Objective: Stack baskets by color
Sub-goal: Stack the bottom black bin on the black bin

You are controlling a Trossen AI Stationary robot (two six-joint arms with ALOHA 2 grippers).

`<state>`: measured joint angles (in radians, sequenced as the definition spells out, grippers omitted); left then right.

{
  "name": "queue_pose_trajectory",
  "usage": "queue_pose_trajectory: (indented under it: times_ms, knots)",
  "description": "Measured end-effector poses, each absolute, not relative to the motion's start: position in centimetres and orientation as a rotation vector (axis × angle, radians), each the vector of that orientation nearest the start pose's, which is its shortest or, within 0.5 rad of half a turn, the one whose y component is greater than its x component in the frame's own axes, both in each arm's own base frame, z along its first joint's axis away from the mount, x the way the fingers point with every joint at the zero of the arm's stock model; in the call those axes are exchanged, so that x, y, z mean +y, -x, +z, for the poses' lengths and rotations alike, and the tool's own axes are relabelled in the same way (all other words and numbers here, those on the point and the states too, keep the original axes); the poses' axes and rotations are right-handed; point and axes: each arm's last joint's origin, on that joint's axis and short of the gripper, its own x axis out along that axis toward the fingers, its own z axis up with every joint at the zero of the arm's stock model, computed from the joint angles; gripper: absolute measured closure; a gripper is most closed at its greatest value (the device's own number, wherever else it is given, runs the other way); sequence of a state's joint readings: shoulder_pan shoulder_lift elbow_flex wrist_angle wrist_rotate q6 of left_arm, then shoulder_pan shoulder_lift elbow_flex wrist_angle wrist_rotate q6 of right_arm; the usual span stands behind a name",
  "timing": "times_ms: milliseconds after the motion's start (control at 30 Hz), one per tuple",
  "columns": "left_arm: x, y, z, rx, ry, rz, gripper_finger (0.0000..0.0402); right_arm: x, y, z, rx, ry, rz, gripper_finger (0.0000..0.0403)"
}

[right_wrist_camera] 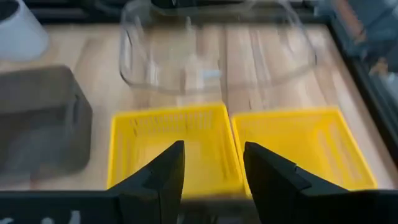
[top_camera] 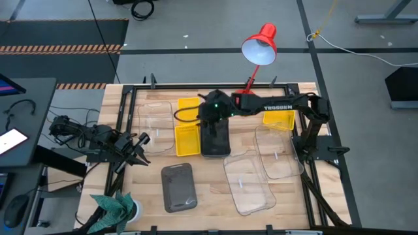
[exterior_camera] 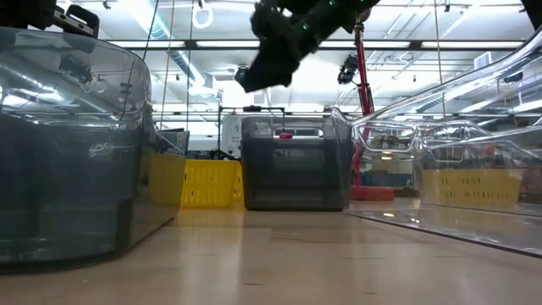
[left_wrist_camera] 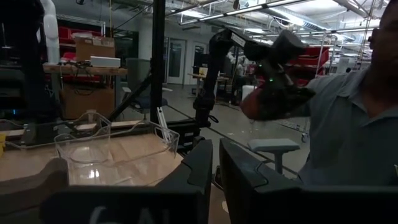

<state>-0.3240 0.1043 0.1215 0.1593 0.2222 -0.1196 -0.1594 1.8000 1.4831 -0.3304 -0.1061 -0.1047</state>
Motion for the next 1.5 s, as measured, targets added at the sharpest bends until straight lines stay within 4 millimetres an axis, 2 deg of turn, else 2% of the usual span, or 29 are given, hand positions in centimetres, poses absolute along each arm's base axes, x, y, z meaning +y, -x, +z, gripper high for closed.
queue_pose_trajectory:
  times_ms: [167, 433, 600, 700, 900, 1033, 1367, 1500]
  knots:
    - [-3.7, -8.9, 21.2, -0.145, 0.125, -0.554, 0.0371, -3.1, -40.9, 28.8, 0.593, 0.054, 0.005, 0.0233]
    - [-3.7, -8.9, 21.2, -0.145, 0.125, -0.554, 0.0364, 3.7, -40.8, 28.7, 0.599, 0.066, 0.13, 0.0233]
    - [-3.7, -8.9, 21.2, -0.145, 0.125, -0.554, 0.0365, 6.8, -40.9, 29.4, 0.513, 0.082, 0.187, 0.0233]
    - [-3.7, -8.9, 21.2, -0.145, 0.125, -0.555, 0.037, 7.9, -40.8, 28.5, 0.475, 0.075, 0.179, 0.0233]
    - [-3.7, -8.9, 21.3, -0.152, 0.127, -0.555, 0.0373, 9.2, -39.9, 25.0, 0.443, 0.026, 0.155, 0.0234]
    - [-3.6, -8.9, 21.3, -0.123, 0.254, -0.565, 0.0366, 10.2, -38.9, 23.2, 0.443, 0.001, 0.106, 0.0234]
    - [-3.4, -8.6, 22.7, -0.208, 0.505, -0.557, 0.037, 12.5, -37.8, 22.8, 0.433, 0.009, 0.011, 0.0234]
    - [-3.2, -8.7, 22.7, -0.222, 0.534, -0.48, 0.0374, 12.8, -37.6, 23.0, 0.424, 0.014, -0.011, 0.0234]
